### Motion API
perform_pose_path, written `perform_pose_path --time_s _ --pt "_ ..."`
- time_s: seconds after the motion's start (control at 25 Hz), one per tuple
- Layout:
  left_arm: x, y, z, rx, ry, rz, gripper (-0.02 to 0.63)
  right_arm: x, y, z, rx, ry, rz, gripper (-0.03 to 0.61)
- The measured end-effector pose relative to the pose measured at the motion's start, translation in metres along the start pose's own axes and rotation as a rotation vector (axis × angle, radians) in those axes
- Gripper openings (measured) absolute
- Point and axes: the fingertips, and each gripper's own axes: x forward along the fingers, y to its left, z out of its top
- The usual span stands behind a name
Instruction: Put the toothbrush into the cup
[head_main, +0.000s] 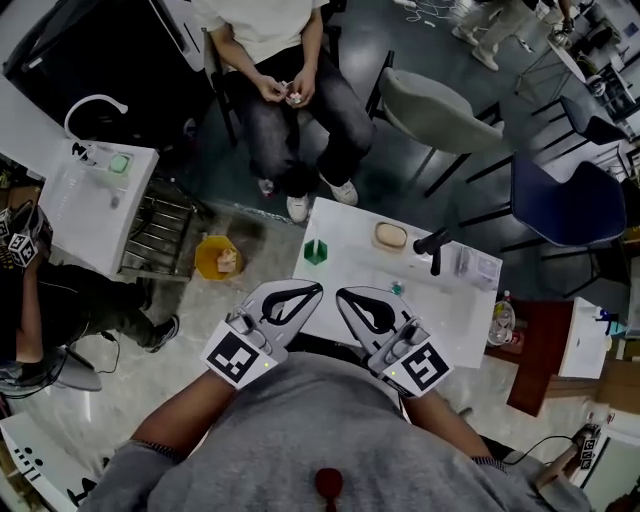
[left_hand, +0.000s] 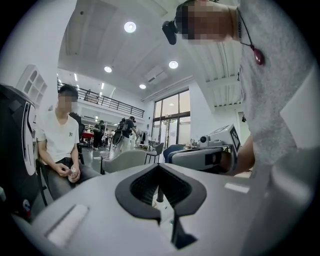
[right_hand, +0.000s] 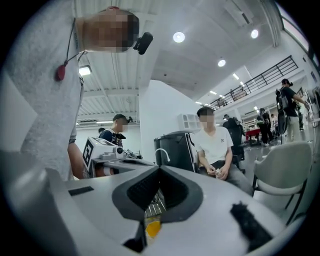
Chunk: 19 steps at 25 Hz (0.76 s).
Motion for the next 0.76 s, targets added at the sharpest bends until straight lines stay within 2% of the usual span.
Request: perform_pose_path --time_s 0.76 --pt "-0.0062 0.0037 -0.0007 0.006 0.006 -0.008 0.008 0.0079 0.0058 -0.0035 -0.032 0.010 0.010 0.014"
